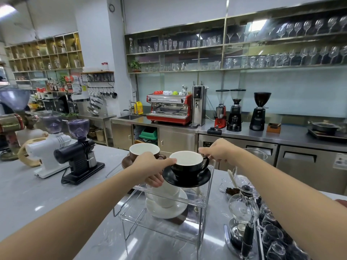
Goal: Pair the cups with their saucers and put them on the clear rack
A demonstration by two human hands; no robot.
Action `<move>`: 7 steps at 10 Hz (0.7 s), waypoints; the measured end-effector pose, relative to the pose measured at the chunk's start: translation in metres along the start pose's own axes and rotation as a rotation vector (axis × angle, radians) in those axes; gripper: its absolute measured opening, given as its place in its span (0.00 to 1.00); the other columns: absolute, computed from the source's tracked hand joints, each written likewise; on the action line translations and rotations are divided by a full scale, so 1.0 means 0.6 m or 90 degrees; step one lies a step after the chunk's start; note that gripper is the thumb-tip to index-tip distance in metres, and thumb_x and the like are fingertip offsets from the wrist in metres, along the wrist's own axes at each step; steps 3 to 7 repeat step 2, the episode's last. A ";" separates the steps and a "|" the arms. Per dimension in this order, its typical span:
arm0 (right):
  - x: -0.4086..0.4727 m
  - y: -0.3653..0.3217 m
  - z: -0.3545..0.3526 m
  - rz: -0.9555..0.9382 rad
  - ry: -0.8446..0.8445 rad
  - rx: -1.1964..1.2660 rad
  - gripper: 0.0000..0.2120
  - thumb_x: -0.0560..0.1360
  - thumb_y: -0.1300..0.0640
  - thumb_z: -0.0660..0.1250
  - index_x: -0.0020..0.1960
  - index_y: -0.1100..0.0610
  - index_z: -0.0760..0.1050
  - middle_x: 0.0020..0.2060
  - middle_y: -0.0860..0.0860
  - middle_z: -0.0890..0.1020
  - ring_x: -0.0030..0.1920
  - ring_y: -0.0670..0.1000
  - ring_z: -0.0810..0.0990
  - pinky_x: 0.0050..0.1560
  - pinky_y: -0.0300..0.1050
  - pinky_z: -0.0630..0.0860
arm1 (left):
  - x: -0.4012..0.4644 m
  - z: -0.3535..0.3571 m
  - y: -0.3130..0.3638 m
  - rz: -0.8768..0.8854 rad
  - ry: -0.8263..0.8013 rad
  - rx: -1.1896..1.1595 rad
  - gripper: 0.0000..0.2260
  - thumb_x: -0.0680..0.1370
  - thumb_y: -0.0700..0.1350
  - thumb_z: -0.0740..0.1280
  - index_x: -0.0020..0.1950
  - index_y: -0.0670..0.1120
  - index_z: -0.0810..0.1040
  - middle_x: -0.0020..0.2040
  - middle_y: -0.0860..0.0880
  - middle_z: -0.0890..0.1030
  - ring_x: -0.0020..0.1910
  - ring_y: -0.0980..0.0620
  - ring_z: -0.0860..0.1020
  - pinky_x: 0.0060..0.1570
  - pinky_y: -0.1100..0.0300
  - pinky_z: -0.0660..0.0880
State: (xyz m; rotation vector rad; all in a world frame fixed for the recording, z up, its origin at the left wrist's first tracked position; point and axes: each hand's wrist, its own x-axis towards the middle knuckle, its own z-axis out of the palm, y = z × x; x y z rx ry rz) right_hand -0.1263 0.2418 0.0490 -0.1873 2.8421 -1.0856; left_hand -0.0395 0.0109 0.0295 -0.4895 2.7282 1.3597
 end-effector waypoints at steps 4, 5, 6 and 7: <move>-0.053 -0.001 -0.034 -0.069 0.121 -0.026 0.14 0.79 0.61 0.61 0.50 0.65 0.85 0.41 0.51 0.85 0.40 0.52 0.83 0.40 0.42 0.80 | -0.023 0.012 0.028 0.278 0.144 0.220 0.25 0.80 0.55 0.64 0.35 0.37 0.83 0.30 0.40 0.85 0.28 0.45 0.83 0.34 0.58 0.80; -0.053 -0.001 -0.034 -0.069 0.121 -0.026 0.14 0.79 0.61 0.61 0.50 0.65 0.85 0.41 0.51 0.85 0.40 0.52 0.83 0.40 0.42 0.80 | -0.023 0.012 0.028 0.278 0.144 0.220 0.25 0.80 0.55 0.64 0.35 0.37 0.83 0.30 0.40 0.85 0.28 0.45 0.83 0.34 0.58 0.80; -0.053 -0.001 -0.034 -0.069 0.121 -0.026 0.14 0.79 0.61 0.61 0.50 0.65 0.85 0.41 0.51 0.85 0.40 0.52 0.83 0.40 0.42 0.80 | -0.023 0.012 0.028 0.278 0.144 0.220 0.25 0.80 0.55 0.64 0.35 0.37 0.83 0.30 0.40 0.85 0.28 0.45 0.83 0.34 0.58 0.80; -0.053 -0.001 -0.034 -0.069 0.121 -0.026 0.14 0.79 0.61 0.61 0.50 0.65 0.85 0.41 0.51 0.85 0.40 0.52 0.83 0.40 0.42 0.80 | -0.023 0.012 0.028 0.278 0.144 0.220 0.25 0.80 0.55 0.64 0.35 0.37 0.83 0.30 0.40 0.85 0.28 0.45 0.83 0.34 0.58 0.80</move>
